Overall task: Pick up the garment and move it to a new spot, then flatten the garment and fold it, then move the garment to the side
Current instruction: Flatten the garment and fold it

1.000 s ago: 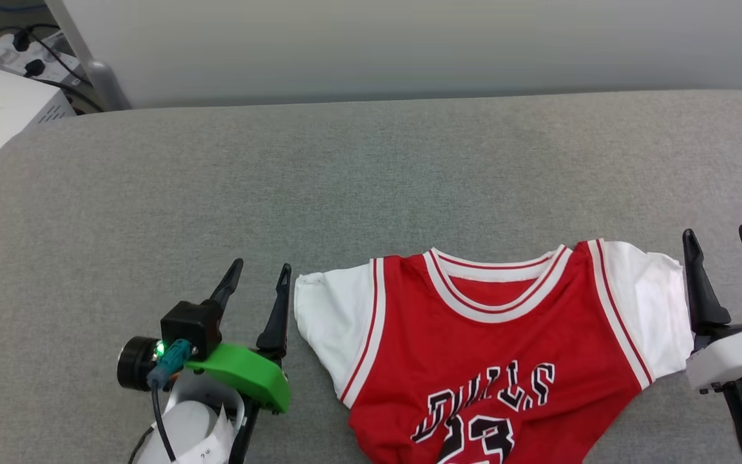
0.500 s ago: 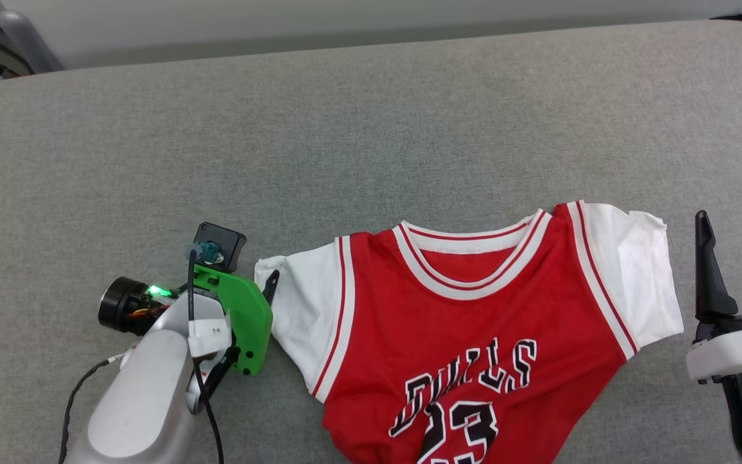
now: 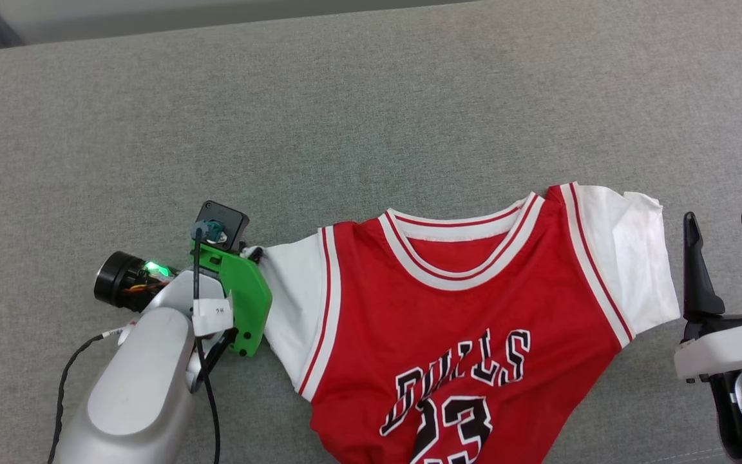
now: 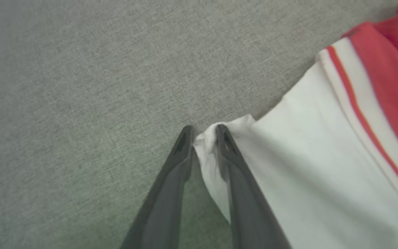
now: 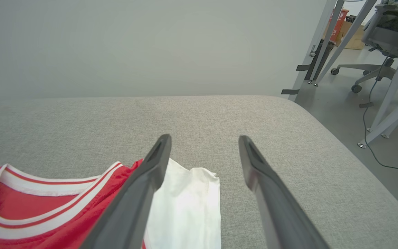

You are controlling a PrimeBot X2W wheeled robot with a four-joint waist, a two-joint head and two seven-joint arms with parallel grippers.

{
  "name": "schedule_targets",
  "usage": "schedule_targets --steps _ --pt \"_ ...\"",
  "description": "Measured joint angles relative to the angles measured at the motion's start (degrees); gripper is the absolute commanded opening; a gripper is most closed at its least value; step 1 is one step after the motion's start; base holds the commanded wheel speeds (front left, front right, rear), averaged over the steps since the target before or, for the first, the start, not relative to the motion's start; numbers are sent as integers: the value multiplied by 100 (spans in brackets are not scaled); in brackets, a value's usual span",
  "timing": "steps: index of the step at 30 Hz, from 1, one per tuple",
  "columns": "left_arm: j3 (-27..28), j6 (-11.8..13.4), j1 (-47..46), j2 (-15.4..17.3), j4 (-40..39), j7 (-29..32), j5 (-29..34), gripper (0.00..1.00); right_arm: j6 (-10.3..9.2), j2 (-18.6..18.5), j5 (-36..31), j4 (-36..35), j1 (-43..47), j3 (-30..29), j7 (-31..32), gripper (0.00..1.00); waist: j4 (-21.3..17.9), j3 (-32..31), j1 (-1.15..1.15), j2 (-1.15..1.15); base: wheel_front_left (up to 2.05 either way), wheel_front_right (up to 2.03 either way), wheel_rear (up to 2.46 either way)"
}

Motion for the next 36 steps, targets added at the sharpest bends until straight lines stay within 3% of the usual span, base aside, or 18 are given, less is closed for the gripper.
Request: schedule_targets --steps 4,9,16,17,18,27,31,36 --pt "26 25 4 -49 65 -197 -57 0 0 -27 -31 34 -37 -21 37 100 52 -51 0 0 0 0 0" --pt "274 270 174 -56 -41 -672 -225 0 0 -179 -36 53 -47 -18 269 100 162 -170 0 0 0 0 0" --pt "665 474 406 -16 -876 -1050 -481 0 0 -751 77 60 -59 137 1523 100 424 -295 0 0 0 0 0" --pt "704 501 461 -7 -1047 -1047 -557 0 0 -869 113 68 -70 182 1780 100 471 -302 0 0 0 0 0" --pt "754 514 636 66 -1543 -954 -650 0 0 -1174 304 98 -228 271 2546 100 604 -296 0 0 0 0 0" --pt "691 528 1157 232 -3078 -224 -922 0 0 -1903 626 558 -929 256 4484 100 990 -24 0 0 0 0 0" --pt "627 573 1239 257 -3500 -76 -932 0 0 -2052 641 834 -1061 272 4918 100 1164 134 0 0 0 0 0" --pt "508 581 1269 252 -3758 21 -953 0 0 -2252 554 1319 -1242 287 4949 100 1449 382 0 0 0 0 0"
